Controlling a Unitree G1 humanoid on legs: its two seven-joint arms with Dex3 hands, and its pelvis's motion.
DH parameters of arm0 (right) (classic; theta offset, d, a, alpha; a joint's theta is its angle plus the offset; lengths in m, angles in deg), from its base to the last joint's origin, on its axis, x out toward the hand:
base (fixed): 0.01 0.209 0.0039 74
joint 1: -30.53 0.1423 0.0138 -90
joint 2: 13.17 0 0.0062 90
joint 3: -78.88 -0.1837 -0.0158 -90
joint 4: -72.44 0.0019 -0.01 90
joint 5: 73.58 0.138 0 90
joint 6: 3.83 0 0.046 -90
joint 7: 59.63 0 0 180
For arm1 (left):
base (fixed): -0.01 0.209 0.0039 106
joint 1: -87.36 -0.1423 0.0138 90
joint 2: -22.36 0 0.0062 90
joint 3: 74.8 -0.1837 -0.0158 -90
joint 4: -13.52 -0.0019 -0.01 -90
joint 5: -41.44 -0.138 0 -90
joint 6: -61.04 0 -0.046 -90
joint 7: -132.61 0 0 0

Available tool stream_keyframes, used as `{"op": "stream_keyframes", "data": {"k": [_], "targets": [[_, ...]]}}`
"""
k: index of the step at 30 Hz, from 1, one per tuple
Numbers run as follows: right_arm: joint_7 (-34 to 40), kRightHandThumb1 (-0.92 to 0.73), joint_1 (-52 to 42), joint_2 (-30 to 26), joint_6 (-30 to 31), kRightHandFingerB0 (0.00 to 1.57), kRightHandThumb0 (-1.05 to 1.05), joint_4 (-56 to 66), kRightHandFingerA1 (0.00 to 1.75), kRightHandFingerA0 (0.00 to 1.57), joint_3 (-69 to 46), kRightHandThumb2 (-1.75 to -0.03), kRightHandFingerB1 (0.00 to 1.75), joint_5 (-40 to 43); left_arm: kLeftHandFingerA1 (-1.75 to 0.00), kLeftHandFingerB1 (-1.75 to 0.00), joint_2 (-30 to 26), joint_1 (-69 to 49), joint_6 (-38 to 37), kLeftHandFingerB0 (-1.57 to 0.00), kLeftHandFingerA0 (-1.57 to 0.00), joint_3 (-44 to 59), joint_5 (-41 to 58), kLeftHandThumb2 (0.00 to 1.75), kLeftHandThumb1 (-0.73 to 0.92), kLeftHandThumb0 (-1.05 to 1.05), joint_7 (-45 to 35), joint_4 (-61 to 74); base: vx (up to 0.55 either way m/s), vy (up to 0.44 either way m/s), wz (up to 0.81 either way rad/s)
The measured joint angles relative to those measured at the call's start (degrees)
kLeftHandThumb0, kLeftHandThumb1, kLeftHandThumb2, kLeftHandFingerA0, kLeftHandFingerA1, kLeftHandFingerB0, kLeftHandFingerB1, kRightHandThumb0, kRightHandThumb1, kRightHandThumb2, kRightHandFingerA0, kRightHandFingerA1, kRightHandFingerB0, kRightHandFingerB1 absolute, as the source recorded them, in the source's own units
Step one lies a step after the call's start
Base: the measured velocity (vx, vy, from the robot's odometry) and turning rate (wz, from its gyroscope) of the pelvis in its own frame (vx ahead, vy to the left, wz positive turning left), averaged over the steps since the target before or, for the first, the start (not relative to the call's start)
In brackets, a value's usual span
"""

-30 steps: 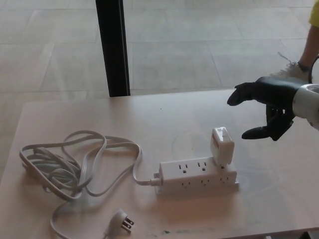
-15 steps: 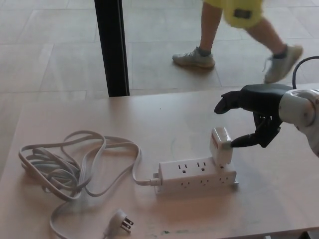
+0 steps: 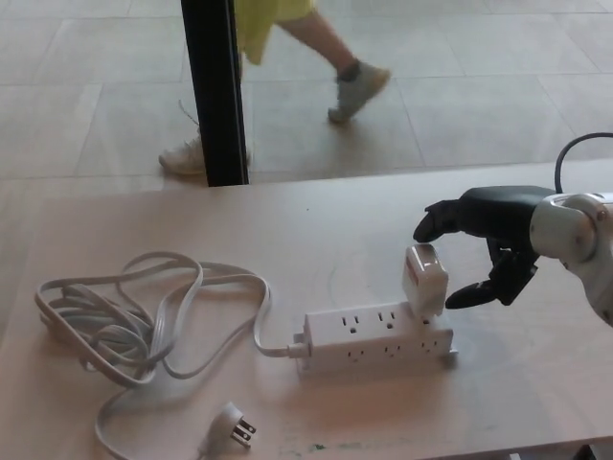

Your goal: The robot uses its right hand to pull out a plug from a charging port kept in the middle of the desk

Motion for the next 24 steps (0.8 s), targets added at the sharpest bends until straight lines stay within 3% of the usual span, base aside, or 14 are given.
{"op": "stream_keyframes", "data": {"k": [1, 2, 5, 6, 7, 8, 9, 12, 13, 14, 15, 16, 21, 24], "targets": [[0.0, -0.60, -0.1, 0.2, 0.0, 0.20, -0.76, 0.0, 1.37, 0.84, -0.1, -0.59, 0.35, -0.1, -0.60, -0.54, 0.0, 0.0, 0.0, -0.58, -0.73, 0.0, 0.0, 0.65, 0.85, -0.70, 0.0, 0.0, 0.00, 0.000, 0.00], [0.0, -0.61, -0.3, 0.4, -0.2, 0.20, -0.77, 0.0, 1.28, 0.77, -0.1, -0.60, 0.37, -0.1, -0.65, -0.57, 0.0, 0.0, 0.0, -0.52, -0.71, -0.1, 0.0, 0.88, 0.68, -0.75, 0.0, -0.1, 0.00, 0.000, 0.00], [0.1, -0.61, -0.4, 0.8, -0.3, 0.20, -0.77, -0.1, 1.28, 0.77, -0.1, -0.60, 0.37, -0.4, -0.65, -0.57, 0.0, 0.1, 0.0, -0.52, -0.71, -0.1, 0.0, 0.88, 0.68, -0.75, 0.0, -0.3, 0.00, 0.000, 0.00], [0.1, -0.62, -0.4, 0.9, -0.3, 0.18, -0.78, -0.1, 1.18, 0.79, -0.1, -0.60, 0.37, -0.5, -0.59, -0.51, 0.0, 0.1, 0.0, -0.56, -0.74, -0.1, 0.0, 0.65, 0.85, -0.68, 0.0, -0.3, 0.00, 0.000, 0.00], [0.1, -0.51, -0.4, 1.1, -0.3, 0.13, -0.84, -0.2, 1.10, 0.83, -0.1, -0.87, 0.46, -0.6, -0.59, -0.52, 0.0, 0.1, 0.0, -0.57, -0.74, -0.1, 0.0, 0.65, 0.85, -0.68, 0.0, -0.3, 0.00, 0.000, 0.00], [0.1, -0.61, -0.4, 1.2, -0.3, 0.17, -0.76, -0.3, 1.34, 0.74, 0.0, -0.60, 0.38, -0.7, -0.65, -0.57, 0.0, 0.1, 0.0, -0.54, -0.72, -0.1, 0.0, 0.86, 0.68, -0.74, 0.0, -0.2, 0.00, 0.000, 0.00], [0.1, -0.50, -0.4, 1.5, -0.3, 0.15, -0.81, -0.4, 1.22, 0.81, 0.0, -0.86, 0.46, -0.8, -0.57, -0.50, 0.0, 0.1, 0.0, -0.57, -0.74, -0.1, 0.0, 0.65, 0.85, -0.68, 0.0, -0.2, 0.00, 0.000, 0.00], [0.1, -0.51, -0.4, 2.8, -0.2, 0.17, -0.83, -0.7, 1.24, 0.83, -0.1, -0.87, 0.46, -0.9, -0.56, -0.47, 0.0, 0.5, 0.0, -0.56, -0.73, -0.1, 0.0, 0.66, 0.86, -0.68, 0.0, -0.1, 0.00, 0.000, 0.00], [0.1, -0.50, -0.4, 3.0, -0.2, 0.17, -0.83, -0.7, 1.26, 0.83, -0.1, -0.89, 0.47, -1.0, -0.68, -0.58, -0.1, 0.6, 0.0, -0.50, -0.70, -0.1, 0.0, 1.07, 0.70, -0.65, 0.0, -0.1, 0.00, 0.000, 0.00], [0.3, -0.50, -0.4, 3.2, -0.3, 0.18, -0.82, -0.8, 1.22, 0.79, -0.1, -0.89, 0.49, -1.2, -0.59, -0.48, -0.1, 0.7, 0.0, -0.57, -0.75, -0.1, 0.0, 0.65, 0.85, -0.68, 0.1, -0.1, 0.00, 0.000, 0.00], [0.4, -0.63, -0.4, 3.3, -0.3, 0.25, -0.76, -0.8, 1.26, 0.72, 0.0, -0.60, 0.38, -1.3, -0.58, -0.48, -0.1, 0.7, 0.0, -0.57, -0.73, -0.1, 0.0, 0.66, 0.86, -0.68, 0.1, -0.1, 0.00, 0.000, 0.00], [0.6, -0.62, -0.4, 3.4, -0.3, 0.28, -0.74, -0.8, 1.32, 0.73, 0.1, -0.61, 0.38, -1.6, -0.57, -0.47, -0.1, 0.7, 0.0, -0.56, -0.73, -0.1, 0.0, 0.67, 0.87, -0.69, 0.1, -0.1, 0.00, 0.000, 0.00], [1.4, -0.61, -0.5, 3.5, -0.8, 0.45, -0.57, -1.3, 1.19, 0.72, 0.1, -0.58, 0.40, -2.3, -0.57, -0.48, -0.1, 0.7, 0.0, -0.57, -0.73, -0.2, 0.0, 0.66, 0.88, -0.69, 0.1, 0.1, 0.00, 0.000, 0.00], [2.1, -0.61, -0.6, 3.4, -0.8, 0.50, -0.52, -1.8, 1.35, 0.71, -0.1, -0.60, 0.43, -2.6, -0.57, -0.48, -0.1, 0.7, 0.0, -0.57, -0.73, -0.2, 0.0, 0.66, 0.88, -0.68, 0.0, 0.1, 0.00, 0.000, 0.00]]}}
